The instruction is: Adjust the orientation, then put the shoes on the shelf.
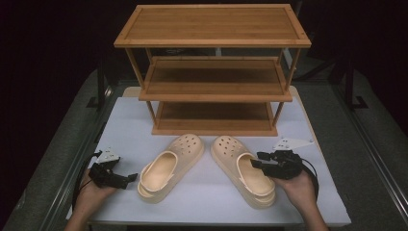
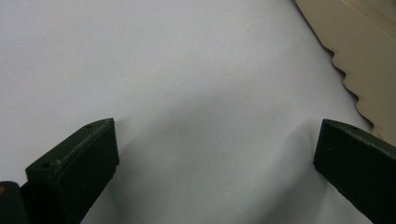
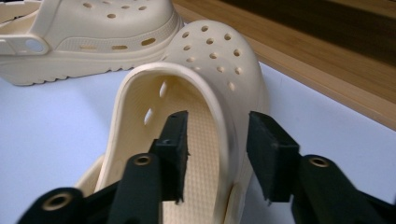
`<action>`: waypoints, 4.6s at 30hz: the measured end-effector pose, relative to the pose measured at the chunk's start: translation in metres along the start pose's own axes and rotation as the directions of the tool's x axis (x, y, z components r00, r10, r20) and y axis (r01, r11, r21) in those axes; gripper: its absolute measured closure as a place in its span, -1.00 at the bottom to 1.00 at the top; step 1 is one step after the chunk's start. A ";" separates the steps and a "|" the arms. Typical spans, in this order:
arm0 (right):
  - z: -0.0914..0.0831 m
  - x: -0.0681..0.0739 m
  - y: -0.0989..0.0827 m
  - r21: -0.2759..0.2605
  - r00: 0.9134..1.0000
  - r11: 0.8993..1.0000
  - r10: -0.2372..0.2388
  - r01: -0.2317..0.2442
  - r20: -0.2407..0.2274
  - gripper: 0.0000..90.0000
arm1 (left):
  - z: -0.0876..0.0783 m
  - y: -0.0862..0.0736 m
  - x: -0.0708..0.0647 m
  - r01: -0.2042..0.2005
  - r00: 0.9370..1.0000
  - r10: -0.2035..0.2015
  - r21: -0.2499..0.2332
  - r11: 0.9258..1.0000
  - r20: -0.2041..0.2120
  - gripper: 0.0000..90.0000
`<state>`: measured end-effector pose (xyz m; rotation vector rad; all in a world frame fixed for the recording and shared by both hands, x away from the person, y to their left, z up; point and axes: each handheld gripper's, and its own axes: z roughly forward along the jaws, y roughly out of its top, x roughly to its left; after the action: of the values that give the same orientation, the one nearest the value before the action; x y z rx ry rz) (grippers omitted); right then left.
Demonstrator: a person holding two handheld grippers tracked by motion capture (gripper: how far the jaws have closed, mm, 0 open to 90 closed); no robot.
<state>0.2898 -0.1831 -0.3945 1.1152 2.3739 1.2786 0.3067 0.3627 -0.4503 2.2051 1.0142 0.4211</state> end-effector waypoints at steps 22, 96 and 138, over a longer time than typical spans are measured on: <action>0.006 -0.002 0.001 0.007 1.000 1.000 0.003 -0.003 0.017 -0.16 | -0.038 0.052 -0.036 -0.049 0.994 0.062 -0.144 0.988 0.091 -0.84; -0.001 -0.005 0.018 -0.037 0.996 0.998 -0.050 0.053 0.075 0.86 | -0.001 0.116 -0.078 -0.200 0.978 0.206 -0.103 0.974 0.046 0.86; 0.063 -0.060 0.081 -0.087 0.956 0.996 0.008 0.019 0.294 0.86 | 0.080 0.204 -0.054 -0.153 0.987 0.145 -0.132 0.979 -0.070 0.85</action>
<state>0.4057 -0.1598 -0.3771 1.1792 2.0807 1.1157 0.4263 0.1895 -0.3694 2.1628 0.8279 0.6094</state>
